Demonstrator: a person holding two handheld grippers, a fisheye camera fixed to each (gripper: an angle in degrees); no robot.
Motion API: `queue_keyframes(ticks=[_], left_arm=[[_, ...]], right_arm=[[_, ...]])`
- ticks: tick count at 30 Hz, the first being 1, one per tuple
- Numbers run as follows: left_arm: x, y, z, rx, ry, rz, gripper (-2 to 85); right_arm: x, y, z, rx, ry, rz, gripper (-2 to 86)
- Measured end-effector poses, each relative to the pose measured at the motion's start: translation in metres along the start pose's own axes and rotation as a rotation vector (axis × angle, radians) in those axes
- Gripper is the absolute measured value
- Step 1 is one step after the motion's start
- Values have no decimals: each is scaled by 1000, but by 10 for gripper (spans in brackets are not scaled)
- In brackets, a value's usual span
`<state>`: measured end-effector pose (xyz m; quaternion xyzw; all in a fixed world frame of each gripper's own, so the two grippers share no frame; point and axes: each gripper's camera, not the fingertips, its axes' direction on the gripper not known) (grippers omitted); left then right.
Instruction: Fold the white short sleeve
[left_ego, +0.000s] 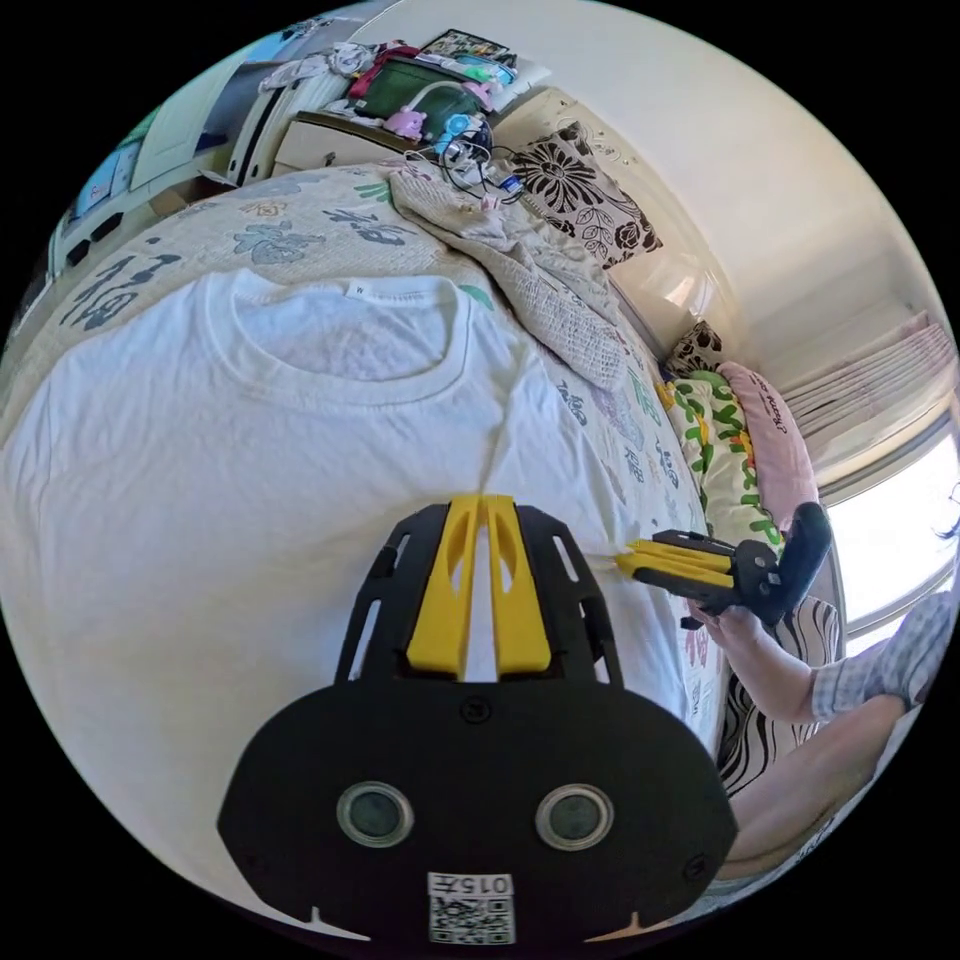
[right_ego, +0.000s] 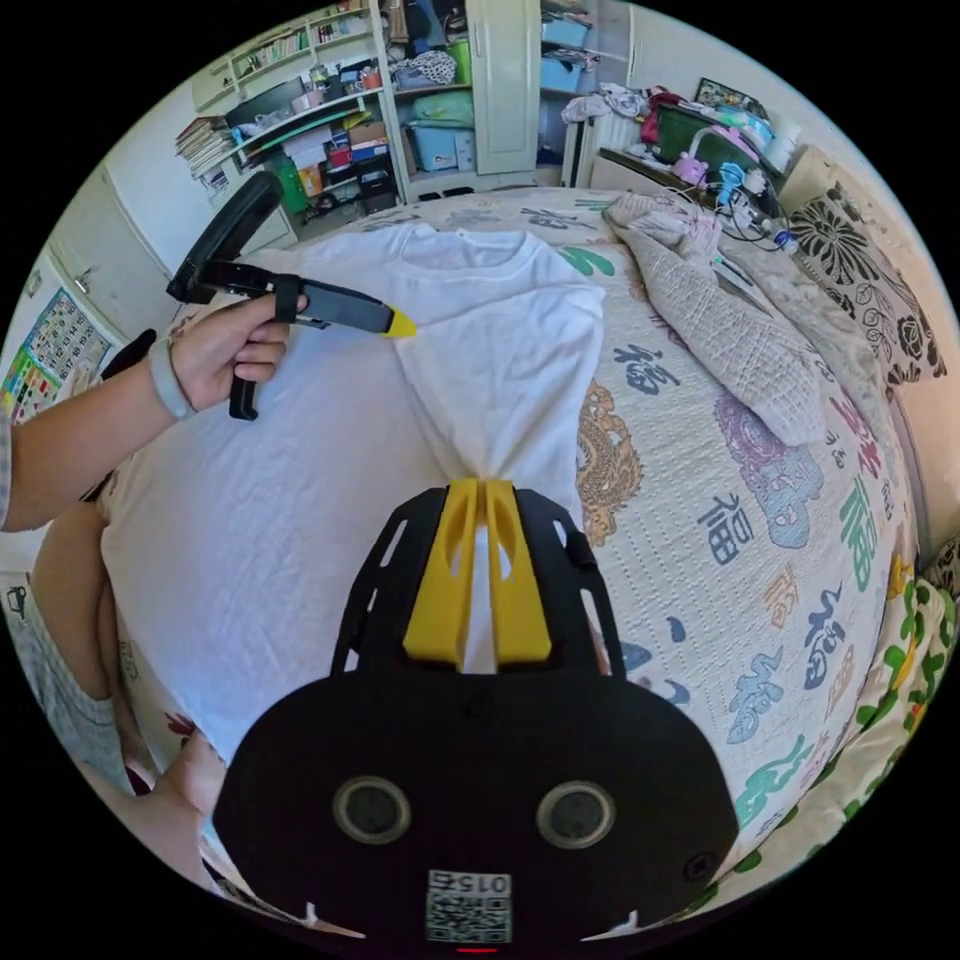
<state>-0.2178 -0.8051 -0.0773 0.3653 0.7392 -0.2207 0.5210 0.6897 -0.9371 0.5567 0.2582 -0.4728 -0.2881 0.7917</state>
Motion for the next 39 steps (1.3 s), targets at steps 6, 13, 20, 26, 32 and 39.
queue_keyframes(ticks=[6,13,20,26,32,39], left_arm=[[8,22,-62,130,-55,96,2],[-27,65,-105,88,-49,8,59],[-82,183,-265,483,-300,-340,64],[-147,231,-323,476,-297,-493,81],[-177,225,-319,405,-130,-468,73],[-165,236,-338,426,-157,-459,-5]], right_arm=[[-28,-31,-5,28,-11,-38,21],[-31,-61,-8,5,-137,67,71],[-71,-162,-33,144,-310,-91,65],[-172,-303,18,113,-470,-254,65],[-265,-409,81,-46,-433,-281,82],[-312,-452,128,-147,-88,-286,9]])
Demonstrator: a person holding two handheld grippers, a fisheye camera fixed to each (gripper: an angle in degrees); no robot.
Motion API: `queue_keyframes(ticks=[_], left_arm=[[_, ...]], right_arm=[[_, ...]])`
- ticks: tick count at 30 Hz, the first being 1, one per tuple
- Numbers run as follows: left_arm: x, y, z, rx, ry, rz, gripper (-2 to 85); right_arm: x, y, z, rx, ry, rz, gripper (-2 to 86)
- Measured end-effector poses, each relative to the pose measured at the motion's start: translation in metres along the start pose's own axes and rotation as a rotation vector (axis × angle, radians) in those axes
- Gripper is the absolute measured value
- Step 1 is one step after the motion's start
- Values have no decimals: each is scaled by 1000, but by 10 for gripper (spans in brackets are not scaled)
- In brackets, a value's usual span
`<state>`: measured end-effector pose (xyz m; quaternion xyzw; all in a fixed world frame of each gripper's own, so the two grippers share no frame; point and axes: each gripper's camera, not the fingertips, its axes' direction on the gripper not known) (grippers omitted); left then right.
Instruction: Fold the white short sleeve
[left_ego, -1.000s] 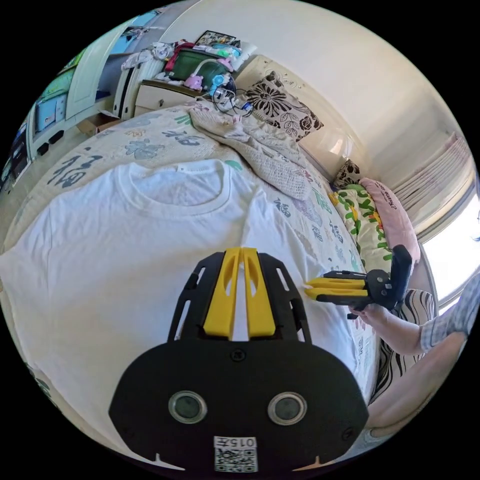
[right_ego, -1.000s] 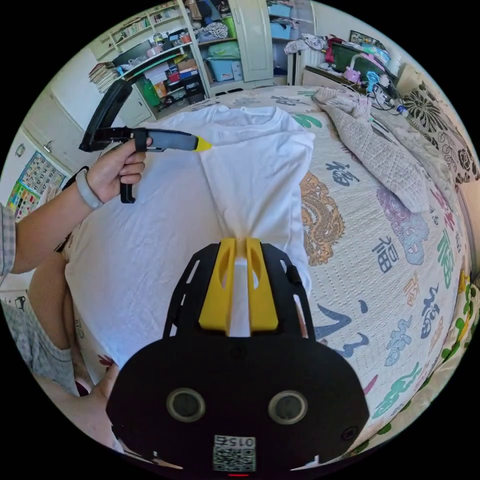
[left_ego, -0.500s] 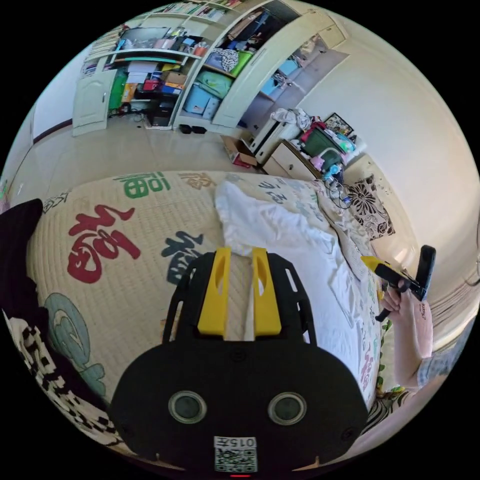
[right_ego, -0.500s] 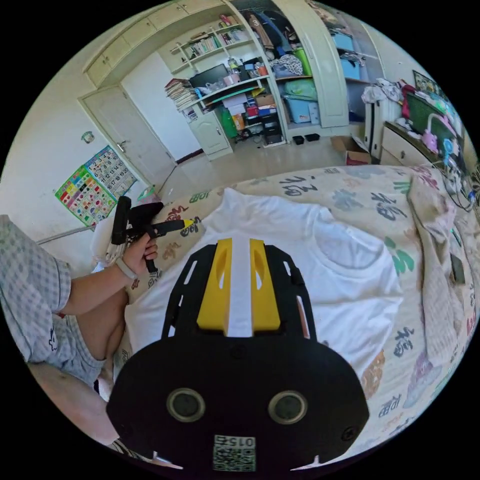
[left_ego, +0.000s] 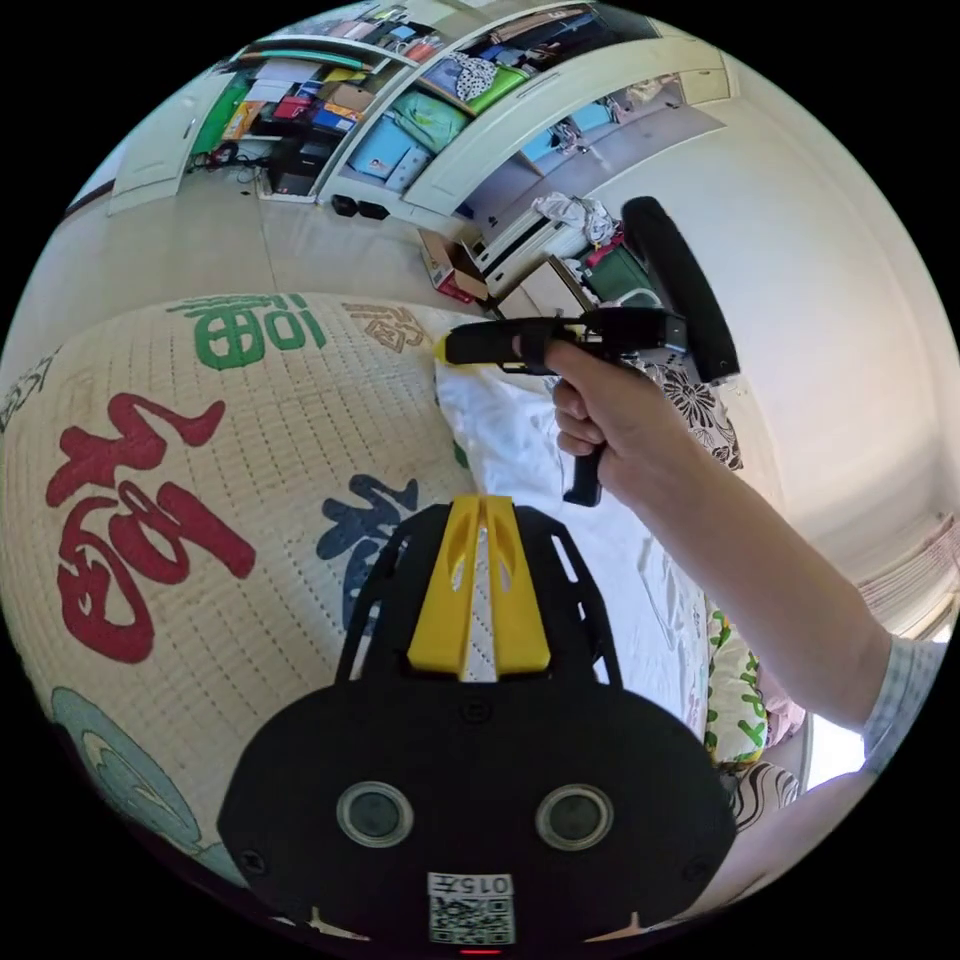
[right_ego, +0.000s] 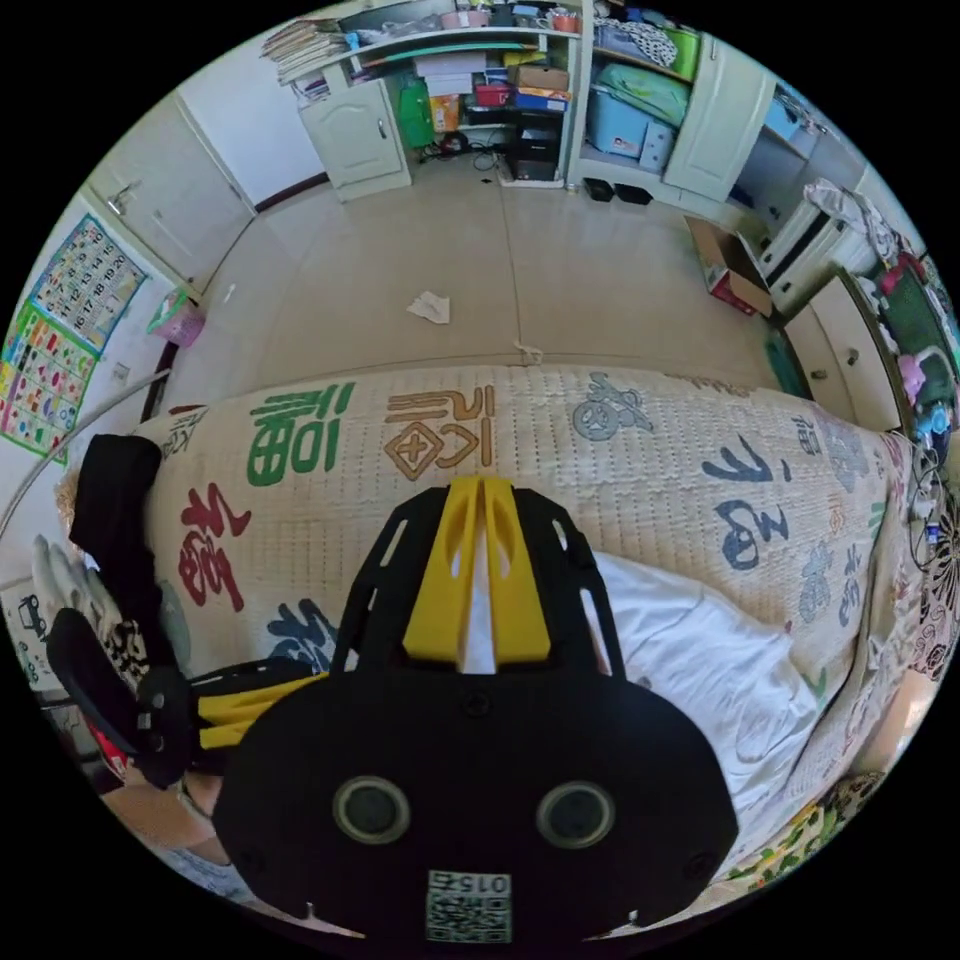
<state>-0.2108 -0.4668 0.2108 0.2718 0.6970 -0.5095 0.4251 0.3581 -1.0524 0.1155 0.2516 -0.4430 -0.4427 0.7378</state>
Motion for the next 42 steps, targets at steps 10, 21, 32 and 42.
queue_keyframes(ticks=[10,21,32,42], left_arm=[[116,35,-18,29,-234,450,-5],[194,76,17,-110,-259,623,48],[216,76,43,-154,-237,594,-6],[246,82,84,-227,-206,567,57]], right_arm=[[115,118,-84,379,-303,243,0],[162,206,-74,309,-250,363,82],[173,225,-89,317,-246,228,2],[193,282,-90,298,-244,210,-1]])
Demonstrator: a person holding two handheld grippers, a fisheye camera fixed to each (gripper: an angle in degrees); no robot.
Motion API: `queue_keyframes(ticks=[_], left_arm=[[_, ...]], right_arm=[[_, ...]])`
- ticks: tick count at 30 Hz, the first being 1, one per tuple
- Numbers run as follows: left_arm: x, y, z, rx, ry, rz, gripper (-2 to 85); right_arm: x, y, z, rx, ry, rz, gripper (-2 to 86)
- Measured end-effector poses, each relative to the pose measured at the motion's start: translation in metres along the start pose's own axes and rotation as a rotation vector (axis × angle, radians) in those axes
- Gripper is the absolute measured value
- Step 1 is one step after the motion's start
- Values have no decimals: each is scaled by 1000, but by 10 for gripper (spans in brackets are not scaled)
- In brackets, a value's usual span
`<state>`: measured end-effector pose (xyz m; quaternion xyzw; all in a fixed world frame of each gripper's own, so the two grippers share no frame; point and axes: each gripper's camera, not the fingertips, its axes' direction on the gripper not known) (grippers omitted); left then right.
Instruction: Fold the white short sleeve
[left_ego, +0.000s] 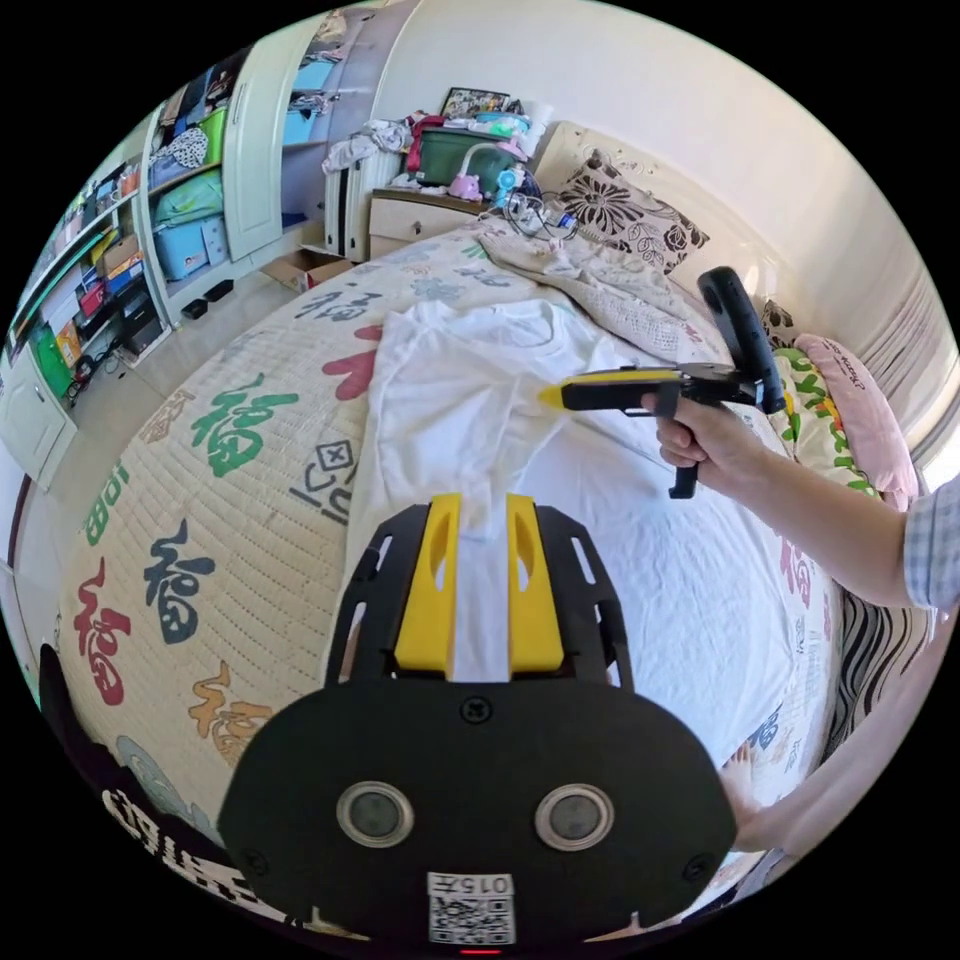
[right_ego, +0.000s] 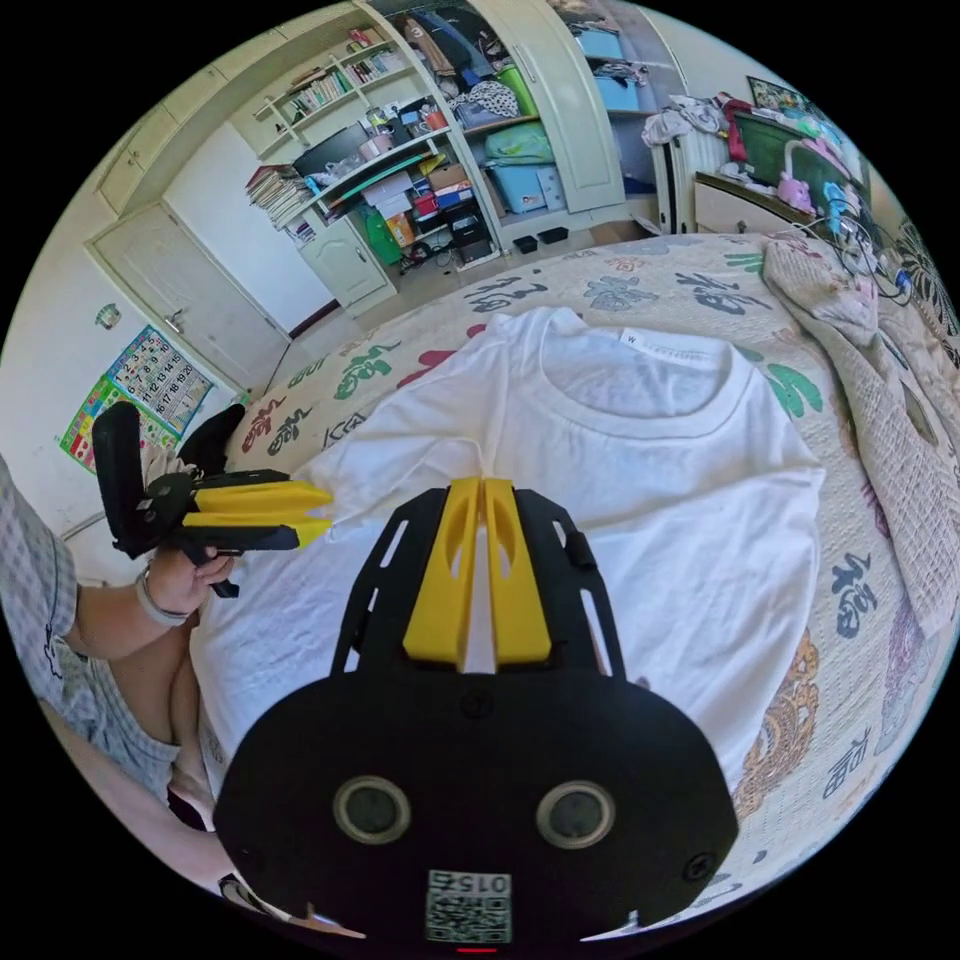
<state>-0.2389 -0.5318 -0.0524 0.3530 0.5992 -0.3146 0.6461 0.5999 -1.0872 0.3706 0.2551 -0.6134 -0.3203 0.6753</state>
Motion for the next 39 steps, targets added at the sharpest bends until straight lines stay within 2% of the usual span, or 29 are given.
queue_keyframes(ticks=[2,7,10,12,14,16,18,20,22,24,27,29,30,33,39], left_arm=[[2,-5,11,-27,-36,-3,20],[3,-4,-11,81,-22,-8,0],[8,0,-19,96,-34,4,10],[10,-3,-2,-24,-36,-9,53],[6,-11,-3,-37,73,-38,78],[3,-28,-20,78,148,-2,79],[-4,-71,-32,204,95,64,77],[-12,-115,-21,211,45,113,87],[-22,-158,2,181,4,97,107],[-34,-207,37,107,58,54,123],[-41,-239,84,-91,42,10,114],[-41,-244,108,-234,52,-5,97],[-40,-244,108,-225,25,-2,71],[-42,-250,107,-270,63,-27,16],[-30,-277,71,-189,85,-2,-2]], right_arm=[[6,4,-6,7,-18,15,-2],[21,18,-24,7,-16,15,1],[26,31,-29,-27,-49,0,10],[29,40,-33,-86,-45,-23,28],[35,45,-46,-93,-51,-50,53],[49,48,-68,-35,-1,-26,65],[75,46,-97,38,88,49,81],[94,40,-110,54,165,72,94],[111,33,-113,27,255,88,112],[140,26,-104,-78,330,167,128],[170,32,-91,-221,222,303,113],[170,39,-95,-222,235,273,75],[172,46,-96,-247,180,252,26],[182,60,-104,-282,102,277,3],[190,82,-157,-138,235,306,-8]])
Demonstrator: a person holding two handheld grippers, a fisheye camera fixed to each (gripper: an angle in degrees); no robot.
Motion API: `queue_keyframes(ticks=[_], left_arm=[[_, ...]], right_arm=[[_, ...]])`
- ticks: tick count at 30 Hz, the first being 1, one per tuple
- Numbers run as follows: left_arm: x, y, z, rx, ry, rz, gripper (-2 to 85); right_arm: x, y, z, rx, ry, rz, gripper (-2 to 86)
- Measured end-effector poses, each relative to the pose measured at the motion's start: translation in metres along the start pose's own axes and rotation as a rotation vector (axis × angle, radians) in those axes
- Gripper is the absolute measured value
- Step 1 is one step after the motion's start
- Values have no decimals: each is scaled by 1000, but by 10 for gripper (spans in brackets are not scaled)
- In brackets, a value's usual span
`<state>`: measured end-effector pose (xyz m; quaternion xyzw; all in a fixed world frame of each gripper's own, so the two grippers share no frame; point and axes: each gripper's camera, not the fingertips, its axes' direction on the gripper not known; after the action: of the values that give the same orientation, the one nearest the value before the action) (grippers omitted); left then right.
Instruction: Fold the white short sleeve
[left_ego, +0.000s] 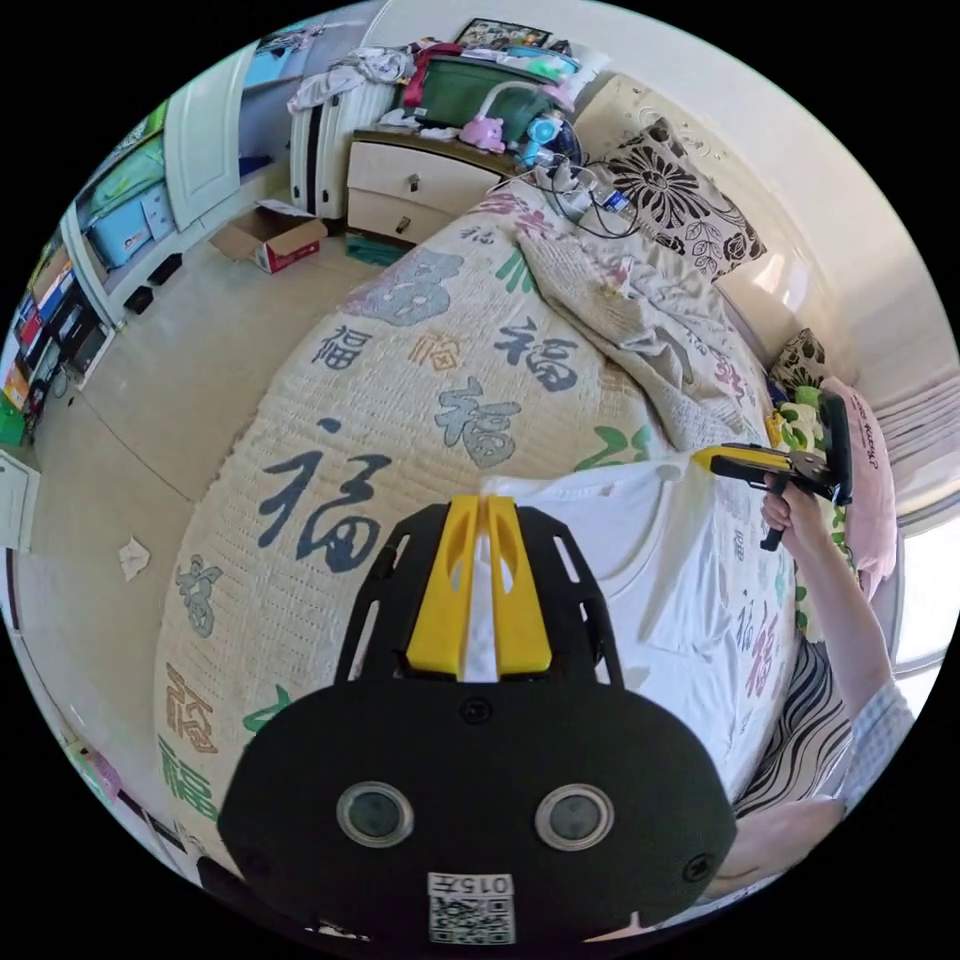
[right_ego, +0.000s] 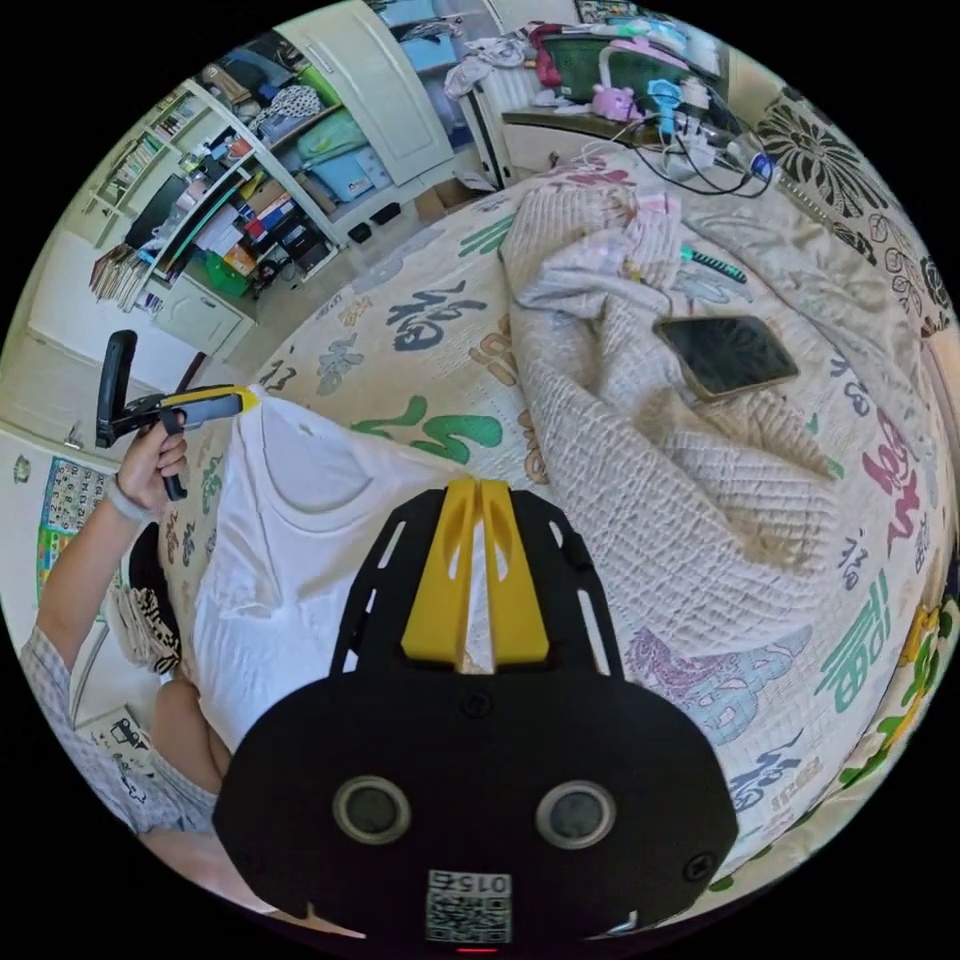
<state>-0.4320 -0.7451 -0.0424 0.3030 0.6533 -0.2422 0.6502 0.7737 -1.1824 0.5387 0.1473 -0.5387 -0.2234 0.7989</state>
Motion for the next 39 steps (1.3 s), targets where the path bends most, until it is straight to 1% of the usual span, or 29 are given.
queue_keyframes(ticks=[3,5,8,10,13,15,16,18,20,24,27,29,34,37,39], left_arm=[[19,-10,-21,56,-11,44,-4],[29,-10,-33,99,-29,69,-4],[43,8,-50,168,-9,118,-4],[49,31,-60,200,27,145,-4],[59,88,-78,228,67,230,-4],[67,146,-91,225,93,289,-3],[69,162,-94,216,109,298,-3],[80,226,-101,169,135,345,-3],[89,273,-102,129,130,351,-2],[101,364,-92,-13,130,274,-2],[104,409,-88,-82,125,217,-1],[105,430,-87,-110,124,198,-1],[102,466,-82,-162,98,137,5],[92,476,-66,-267,107,84,19],[80,484,-62,-353,170,44,38]], right_arm=[[5,13,-20,60,86,-7,-9],[11,24,-31,108,95,10,-9],[22,55,-45,162,67,26,-9],[25,82,-55,198,33,2,-9],[22,142,-71,233,-14,-99,-9],[15,200,-80,241,-63,-183,-9],[13,215,-82,238,-81,-199,-8],[5,273,-82,208,-154,-226,-8],[-2,314,-75,164,-191,-230,-8],[-20,395,-48,22,-234,-248,-5],[-25,440,-24,-94,-225,-237,-2],[-23,461,-14,-126,-242,-191,-1],[-13,502,4,-113,-265,-106,10],[-1,517,25,-178,-285,-52,30],[13,528,33,-220,-318,4,47]])
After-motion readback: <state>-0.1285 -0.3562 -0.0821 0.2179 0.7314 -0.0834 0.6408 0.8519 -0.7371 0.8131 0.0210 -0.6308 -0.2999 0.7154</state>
